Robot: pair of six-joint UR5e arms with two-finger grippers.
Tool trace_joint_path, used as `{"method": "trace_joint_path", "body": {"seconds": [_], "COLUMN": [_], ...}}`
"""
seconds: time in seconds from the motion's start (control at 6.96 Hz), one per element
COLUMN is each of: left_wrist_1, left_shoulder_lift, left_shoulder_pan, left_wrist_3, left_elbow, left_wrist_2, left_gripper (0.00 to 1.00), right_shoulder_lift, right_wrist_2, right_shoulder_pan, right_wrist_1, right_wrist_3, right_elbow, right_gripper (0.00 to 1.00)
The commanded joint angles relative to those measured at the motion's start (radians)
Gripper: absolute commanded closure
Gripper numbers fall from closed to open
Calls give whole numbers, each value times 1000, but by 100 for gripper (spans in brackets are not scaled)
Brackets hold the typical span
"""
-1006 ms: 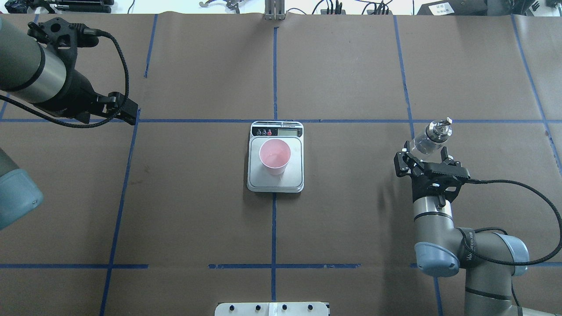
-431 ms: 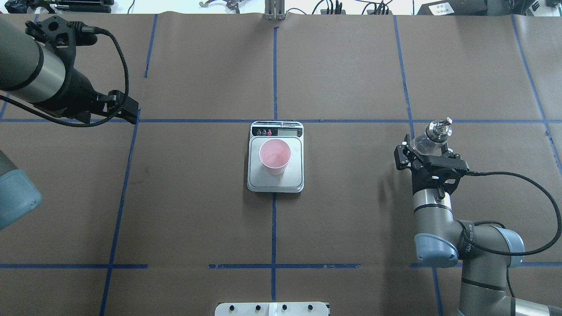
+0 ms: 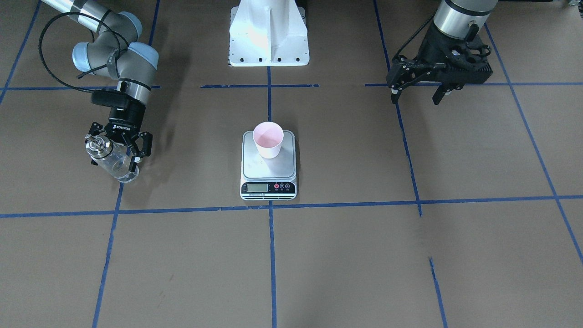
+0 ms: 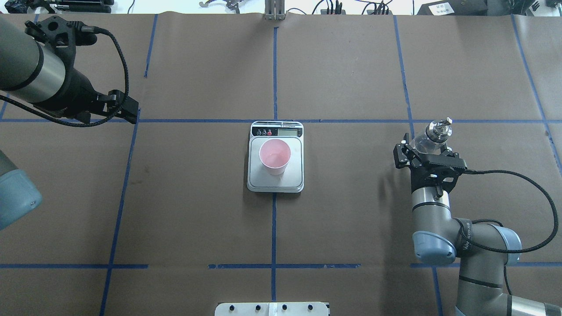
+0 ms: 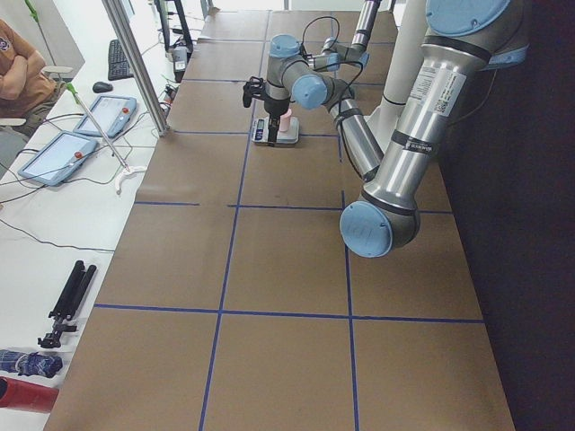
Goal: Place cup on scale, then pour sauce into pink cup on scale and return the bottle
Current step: 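Close the right gripper around the glass sauce bottle, then lift the bottle with the right gripper toward the scale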
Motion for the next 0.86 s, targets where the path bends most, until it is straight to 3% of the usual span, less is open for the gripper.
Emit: {"method": "trace_joint_path", "body": {"seconds": [0.0, 0.29, 0.43, 0.57, 0.72], "left_wrist_1": [0, 0, 0, 0, 0], "left_shoulder_lift": [-2, -3, -5, -6, -9], "left_shoulder_pan": [0, 0, 0, 0, 0], "left_wrist_3": [0, 0, 0, 0, 0], "left_elbow": [0, 1, 1, 1, 1], "left_wrist_2": [-1, 0, 0, 0, 0], "left_gripper": [0, 0, 0, 0, 0], "right_shoulder_lift": [11, 16, 16, 20, 46], "right_wrist_2": [0, 11, 20, 28, 61], "right_shoulder_pan": [7, 16, 25, 36, 51], "right_wrist_1": [0, 6, 8, 6, 15], "right_wrist_3": [0, 0, 0, -2, -50], "right_elbow": [-5, -7, -7, -7, 5], "right_gripper": [7, 36, 62, 95, 100]}}
